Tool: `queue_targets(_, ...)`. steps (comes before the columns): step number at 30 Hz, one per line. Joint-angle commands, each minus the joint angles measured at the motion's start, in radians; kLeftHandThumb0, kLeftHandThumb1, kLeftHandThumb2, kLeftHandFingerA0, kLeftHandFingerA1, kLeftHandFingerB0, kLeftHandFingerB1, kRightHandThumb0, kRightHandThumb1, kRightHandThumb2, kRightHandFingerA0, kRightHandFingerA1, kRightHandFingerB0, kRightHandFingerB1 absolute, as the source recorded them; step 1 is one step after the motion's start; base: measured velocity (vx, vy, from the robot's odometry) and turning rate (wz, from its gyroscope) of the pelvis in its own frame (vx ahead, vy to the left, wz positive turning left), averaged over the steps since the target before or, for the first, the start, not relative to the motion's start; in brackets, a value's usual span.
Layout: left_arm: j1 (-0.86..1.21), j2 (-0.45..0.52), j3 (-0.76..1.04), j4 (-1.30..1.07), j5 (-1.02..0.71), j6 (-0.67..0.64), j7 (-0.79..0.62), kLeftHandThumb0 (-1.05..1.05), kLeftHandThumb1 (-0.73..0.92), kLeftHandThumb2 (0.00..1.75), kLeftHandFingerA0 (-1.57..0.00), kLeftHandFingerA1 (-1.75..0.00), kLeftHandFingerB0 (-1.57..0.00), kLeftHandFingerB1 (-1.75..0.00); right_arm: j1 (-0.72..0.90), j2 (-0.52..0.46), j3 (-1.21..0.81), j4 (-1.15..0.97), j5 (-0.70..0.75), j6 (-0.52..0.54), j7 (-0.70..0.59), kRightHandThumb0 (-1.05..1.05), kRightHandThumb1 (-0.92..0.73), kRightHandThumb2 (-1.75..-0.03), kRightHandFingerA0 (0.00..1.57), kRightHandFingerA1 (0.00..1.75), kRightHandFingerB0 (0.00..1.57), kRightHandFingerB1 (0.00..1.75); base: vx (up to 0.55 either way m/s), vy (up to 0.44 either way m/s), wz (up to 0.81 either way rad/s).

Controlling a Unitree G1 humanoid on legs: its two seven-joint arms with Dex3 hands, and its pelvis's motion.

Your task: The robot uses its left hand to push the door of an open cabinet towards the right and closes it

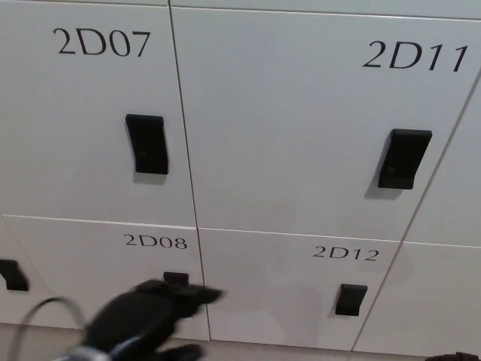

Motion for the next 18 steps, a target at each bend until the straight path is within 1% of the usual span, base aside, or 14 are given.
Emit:
queue_targets(1, 0.090, 0.050, 0.189, 0.240, -0.178, -0.163, 0.146, -0.57, 0.88, 0.67, -0.24, -0.31, -0.26, -0.30, -0.001, -0.021, -0.005, 0.006, 0.002, 0.027, 0.008, -0.55, -0.69, -0.98, 0.31, 0.52, 0.22, 0.46, 0.00, 0.000, 0.00)
queue_targets(2, 0.087, 0.029, 0.238, 0.338, -0.226, -0.188, 0.146, -0.61, 0.88, 0.67, -0.28, -0.31, -0.28, -0.30, 0.007, -0.021, -0.007, 0.006, 0.005, 0.021, 0.009, -0.56, -0.68, -0.98, 0.31, 0.51, 0.23, 0.46, 0.00, 0.000, 0.00)
queue_targets(3, 0.086, 0.019, 0.261, 0.388, -0.251, -0.195, 0.137, -0.64, 0.89, 0.67, -0.27, -0.31, -0.26, -0.30, 0.014, -0.020, -0.008, 0.006, 0.006, 0.019, 0.008, -0.57, -0.68, -0.98, 0.31, 0.52, 0.23, 0.46, 0.00, 0.000, 0.00)
queue_targets(7, 0.077, -0.020, 0.358, 0.591, -0.355, -0.181, 0.055, -0.60, 0.91, 0.68, -0.32, -0.34, -0.26, -0.30, 0.030, -0.016, -0.011, 0.010, 0.010, 0.014, 0.002, -0.59, -0.68, -0.98, 0.33, 0.52, 0.25, 0.47, 0.00, 0.000, 0.00)
queue_targets(12, 0.062, -0.030, 0.405, 0.755, -0.373, -0.188, 0.020, -0.59, 0.91, 0.67, -0.34, -0.34, -0.25, -0.30, 0.043, -0.017, 0.008, 0.009, -0.009, 0.015, 0.000, -0.59, -0.69, -0.99, 0.32, 0.52, 0.22, 0.46, 0.00, 0.000, 0.00)
queue_targets(13, 0.056, -0.035, 0.418, 0.812, -0.375, -0.183, 0.012, -0.60, 0.91, 0.68, -0.36, -0.34, -0.28, -0.31, 0.053, -0.018, 0.006, 0.010, -0.007, 0.017, -0.003, -0.60, -0.68, -0.98, 0.33, 0.52, 0.23, 0.46, 0.00, 0.000, 0.00)
queue_targets(15, 0.048, -0.041, 0.434, 0.854, -0.382, -0.186, -0.007, -0.61, 0.91, 0.68, -0.36, -0.34, -0.28, -0.31, 0.063, -0.020, 0.004, 0.011, -0.003, 0.017, -0.005, -0.59, -0.68, -0.98, 0.32, 0.52, 0.23, 0.46, 0.00, 0.000, 0.00)
queue_targets(16, 0.048, -0.040, 0.435, 0.859, -0.381, -0.181, -0.013, -0.64, 0.92, 0.70, -0.36, -0.35, -0.28, -0.31, 0.066, -0.020, 0.004, 0.012, -0.003, 0.016, -0.003, -0.57, -0.67, -0.99, 0.33, 0.53, 0.20, 0.45, 0.00, 0.000, 0.00)
queue_targets(17, 0.047, -0.039, 0.436, 0.866, -0.379, -0.178, -0.016, -0.64, 0.92, 0.70, -0.36, -0.35, -0.28, -0.31, 0.068, -0.021, 0.005, 0.012, -0.003, 0.015, -0.001, -0.57, -0.67, -0.99, 0.33, 0.53, 0.20, 0.45, 0.00, 0.000, 0.00)
queue_targets(18, 0.043, -0.038, 0.439, 0.883, -0.374, -0.171, -0.022, -0.67, 0.92, 0.71, -0.37, -0.35, -0.27, -0.31, 0.073, -0.022, 0.007, 0.012, -0.006, 0.015, 0.001, -0.53, -0.84, -0.65, 0.37, 0.37, 0.31, 0.33, 0.00, 0.000, 0.00)
